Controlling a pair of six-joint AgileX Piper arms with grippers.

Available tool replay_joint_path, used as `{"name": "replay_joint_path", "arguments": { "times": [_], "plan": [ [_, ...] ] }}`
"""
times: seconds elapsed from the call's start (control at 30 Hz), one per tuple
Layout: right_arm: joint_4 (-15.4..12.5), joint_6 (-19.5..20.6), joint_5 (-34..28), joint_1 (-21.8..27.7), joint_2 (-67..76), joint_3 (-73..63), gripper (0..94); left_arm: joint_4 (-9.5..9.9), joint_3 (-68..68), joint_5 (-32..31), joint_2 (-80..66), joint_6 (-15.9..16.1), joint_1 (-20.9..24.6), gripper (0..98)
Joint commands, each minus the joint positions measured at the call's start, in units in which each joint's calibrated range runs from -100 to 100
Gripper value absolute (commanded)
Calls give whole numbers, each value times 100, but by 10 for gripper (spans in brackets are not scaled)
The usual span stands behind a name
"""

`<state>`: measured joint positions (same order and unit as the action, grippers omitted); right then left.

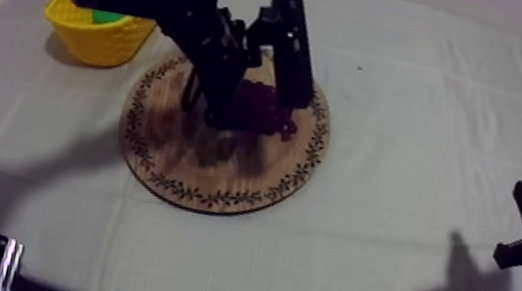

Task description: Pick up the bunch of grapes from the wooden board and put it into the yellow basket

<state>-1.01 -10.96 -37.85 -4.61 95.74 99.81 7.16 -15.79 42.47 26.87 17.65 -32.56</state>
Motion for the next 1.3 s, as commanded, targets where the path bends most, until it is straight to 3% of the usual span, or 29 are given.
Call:
{"name": "replay_joint_path", "arguments": {
  "times": [0.0,0.37,1.03,1.1,1.27],
  "plan": [
    [1,2,3,2,1,-3,4,-14,35,-91,139,58,12,928],
    [1,2,3,2,1,-3,4,-171,578,-335,716,327,94,938],
    [1,-2,3,2,1,-3,4,-525,1626,818,1472,712,203,939],
    [1,1,3,2,1,-3,4,-615,1741,857,1541,734,235,909],
    [1,0,3,2,1,-3,4,-822,1852,898,1624,858,287,728]
  ]
}}
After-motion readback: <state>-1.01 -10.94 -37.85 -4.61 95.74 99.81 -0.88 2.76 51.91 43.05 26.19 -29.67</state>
